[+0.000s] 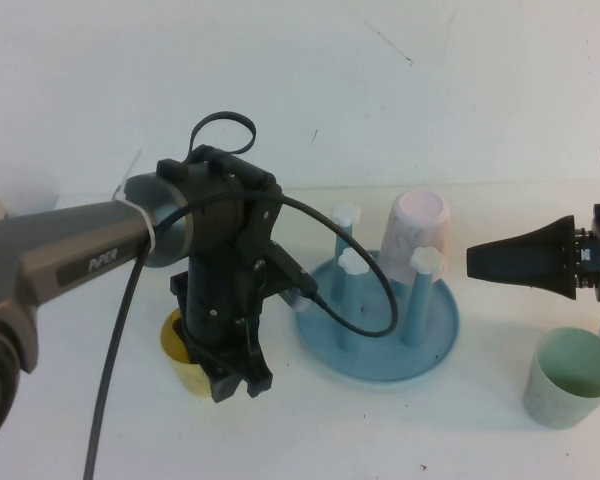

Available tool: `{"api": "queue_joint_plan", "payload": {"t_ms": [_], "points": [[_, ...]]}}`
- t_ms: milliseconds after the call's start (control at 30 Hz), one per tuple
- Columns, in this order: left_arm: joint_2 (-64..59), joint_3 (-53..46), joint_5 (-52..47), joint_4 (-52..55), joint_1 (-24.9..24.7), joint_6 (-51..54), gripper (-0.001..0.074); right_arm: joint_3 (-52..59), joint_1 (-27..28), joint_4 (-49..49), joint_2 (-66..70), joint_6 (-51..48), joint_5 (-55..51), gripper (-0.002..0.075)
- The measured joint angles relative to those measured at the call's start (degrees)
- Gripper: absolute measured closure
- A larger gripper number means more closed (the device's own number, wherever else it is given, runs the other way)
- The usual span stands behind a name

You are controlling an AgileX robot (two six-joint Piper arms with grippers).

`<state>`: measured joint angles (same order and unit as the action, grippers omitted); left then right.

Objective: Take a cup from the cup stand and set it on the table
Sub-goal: Place the cup on the table

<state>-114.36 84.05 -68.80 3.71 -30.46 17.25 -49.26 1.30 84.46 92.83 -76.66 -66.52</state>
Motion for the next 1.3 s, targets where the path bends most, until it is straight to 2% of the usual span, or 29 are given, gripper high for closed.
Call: {"api": "queue_joint_plan", "payload": {"t_ms": [100, 167, 400, 533, 633, 667, 767, 800, 933, 1000, 1100, 1300], "points": [[0.0, 0.0, -0.1, 0.12, 0.0, -0.26, 0.034, 0.0, 0.0, -0.22, 0.0, 0.0, 0.0, 0.0034], [0.12, 0.0, -0.1, 0.12, 0.0, -1.02, 0.03, 0.0, 0.0, -0.23, 0.0, 0.0, 0.0, 0.0034], [5.99, 0.0, -0.1, -0.46, 0.0, -5.61, 0.0274, 0.0, 0.0, -0.46, 0.0, 0.0, -0.03, 0.0034], [10.84, 0.0, -0.28, -4.18, 0.0, -6.76, 0.0328, 0.0, 0.0, -0.58, 0.0, 0.0, -0.12, 0.0034], [14.84, 0.0, 0.52, -6.77, -0.11, -7.41, 0.0446, 0.0, 0.0, -0.92, 0.0, 0.17, -0.12, 0.0041], [16.8, 0.0, 1.5, -7.67, -0.11, -7.41, 0.0514, 0.0, 0.0, -1.13, 0.0, 0.72, -0.12, 0.0057], [22.4, -1.13, 6.05, -10.04, -0.11, -7.54, 0.0653, 0.0, 0.0, -2.8, 0.0, 2.79, -0.12, 0.0171], [24.72, -2.12, 8.16, -10.9, -0.11, -7.58, 0.0682, 0.0, 0.0, -3.75, 0.0, 3.59, -0.12, 0.0237], [33.55, -8.71, 15.19, -13.47, -0.11, -7.69, 0.0724, 0.16, 0.0, -5.89, -0.49, 5.46, -0.12, 0.0533], [38.35, -13.85, 18.53, -14.09, -0.11, -7.69, 0.073, 1.45, 0.0, -5.18, -1.76, 5.16, -0.12, 0.0644], [45.2, -22.55, 24.65, -14.57, -0.11, -7.69, 0.0732, 4.05, 0.0, -1.1, -4.9, 2.14, -0.12, 0.07], [57.7, -41.54, 38.06, -18.72, -0.11, -7.73, 0.0735, 11.31, 0.0, 7.54, -13.45, -6.72, -0.12, 0.0722]]}}
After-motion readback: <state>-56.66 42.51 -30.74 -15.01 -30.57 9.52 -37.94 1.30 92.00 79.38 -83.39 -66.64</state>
